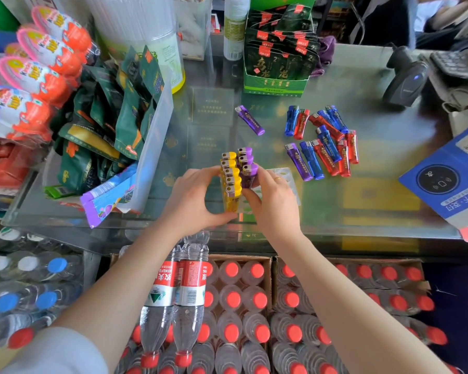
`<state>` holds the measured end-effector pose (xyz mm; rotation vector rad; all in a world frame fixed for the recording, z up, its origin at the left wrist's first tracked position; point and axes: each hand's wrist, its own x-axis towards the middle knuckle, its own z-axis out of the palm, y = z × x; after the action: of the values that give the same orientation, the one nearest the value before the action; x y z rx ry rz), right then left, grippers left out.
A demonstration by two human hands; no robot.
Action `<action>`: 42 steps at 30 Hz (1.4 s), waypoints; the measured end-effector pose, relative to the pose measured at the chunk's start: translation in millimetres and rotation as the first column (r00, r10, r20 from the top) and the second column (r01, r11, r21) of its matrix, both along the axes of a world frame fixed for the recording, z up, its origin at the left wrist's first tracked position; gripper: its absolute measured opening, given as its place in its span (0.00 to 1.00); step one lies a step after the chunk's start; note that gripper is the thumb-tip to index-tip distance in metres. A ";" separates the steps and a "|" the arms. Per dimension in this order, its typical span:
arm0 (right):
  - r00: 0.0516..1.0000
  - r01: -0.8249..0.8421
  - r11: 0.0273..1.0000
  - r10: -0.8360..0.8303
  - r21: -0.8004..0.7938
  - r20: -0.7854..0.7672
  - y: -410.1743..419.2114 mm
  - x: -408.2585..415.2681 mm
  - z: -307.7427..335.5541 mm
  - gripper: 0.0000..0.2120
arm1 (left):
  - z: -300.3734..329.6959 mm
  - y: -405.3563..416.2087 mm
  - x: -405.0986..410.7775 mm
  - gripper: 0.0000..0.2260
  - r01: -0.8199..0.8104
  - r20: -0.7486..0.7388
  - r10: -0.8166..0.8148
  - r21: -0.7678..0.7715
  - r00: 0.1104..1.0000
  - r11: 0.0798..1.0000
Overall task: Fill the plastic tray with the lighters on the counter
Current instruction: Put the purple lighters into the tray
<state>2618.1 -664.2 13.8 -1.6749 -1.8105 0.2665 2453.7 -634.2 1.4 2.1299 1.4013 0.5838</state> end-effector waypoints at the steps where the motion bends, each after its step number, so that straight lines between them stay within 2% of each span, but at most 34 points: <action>1: 1.000 -0.009 1.000 0.009 0.004 0.017 0.3 0.0 -1.1 0.14 | -0.4 0.1 0.0 0.31 0.001 -0.010 -0.001 0.002 1.000 1.000; 9: 0.994 -0.059 0.998 0.058 0.009 0.088 4.3 5.8 -0.8 0.14 | 7.3 -1.1 2.8 0.32 0.019 -0.031 -0.019 0.007 0.999 1.000; 12: 0.973 -0.217 0.969 0.225 -0.114 0.056 13.6 21.7 7.2 0.23 | 7.7 1.1 3.0 0.32 0.022 -0.061 -0.021 0.018 0.998 1.000; 14: 0.959 -0.282 0.950 0.282 -0.133 -0.024 22.4 31.8 13.8 0.26 | 5.4 3.0 3.0 0.31 -0.006 -0.041 0.007 0.016 0.999 1.000; 16: 0.964 -0.242 0.968 0.233 -0.064 -0.129 34.7 35.3 17.5 0.21 | 2.4 4.9 2.7 0.31 -0.016 -0.026 0.016 0.017 1.000 1.000; 19: 0.985 -0.086 0.996 0.081 -0.032 -0.151 64.8 31.6 15.9 0.11 | 1.5 6.3 1.3 0.32 -0.006 -0.024 0.007 0.011 1.000 1.000; 22: 0.998 0.036 0.994 -0.041 -0.103 -0.045 96.8 28.9 11.1 0.13 | 4.4 6.0 1.3 0.34 -0.009 -0.016 0.009 0.007 1.000 1.000; 25: 0.982 0.071 0.988 -0.045 -0.136 0.184 121.7 26.2 1.7 0.13 | 7.0 5.5 1.8 0.34 -0.013 -0.011 0.013 0.022 1.000 1.000; 27: 0.964 0.081 0.985 -0.039 -0.150 0.262 132.3 24.0 -2.0 0.09 | 6.8 5.8 1.9 0.33 -0.006 -0.001 0.006 0.020 1.000 1.000; 30: 0.949 0.084 0.984 -0.030 -0.159 0.313 143.5 22.7 -0.6 0.08 | 5.4 6.2 1.0 0.31 -0.008 0.017 0.008 0.008 1.000 1.000; 35: 0.956 0.102 0.984 -0.056 -0.148 0.288 138.4 18.7 6.9 0.10 | 5.1 6.5 0.9 0.33 0.001 0.036 -0.001 0.013 0.999 1.000; 37: 0.981 0.084 0.985 -0.056 -0.148 0.186 125.8 17.7 11.7 0.08 | 4.2 6.8 0.6 0.33 -0.004 0.031 0.004 0.007 1.000 1.000; 39: 0.993 0.090 0.983 -0.100 -0.161 -0.056 106.6 19.2 21.1 0.05 | 3.3 7.4 0.1 0.33 -0.013 0.030 0.013 0.000 0.999 1.000; 41: 0.944 0.073 0.983 -0.123 -0.171 -0.306 79.1 25.1 29.0 0.03 | 3.2 8.1 0.4 0.32 -0.012 0.036 0.012 0.005 0.999 1.000; 42: 0.918 0.061 0.983 -0.124 -0.175 -0.376 62.8 28.6 30.9 0.05 | 3.4 7.9 1.1 0.31 -0.006 0.035 0.006 0.010 0.999 1.000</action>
<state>2646.6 -601.4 44.7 -1.6702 -1.4425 0.6669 2454.8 -626.4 4.8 2.1136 1.3895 0.6287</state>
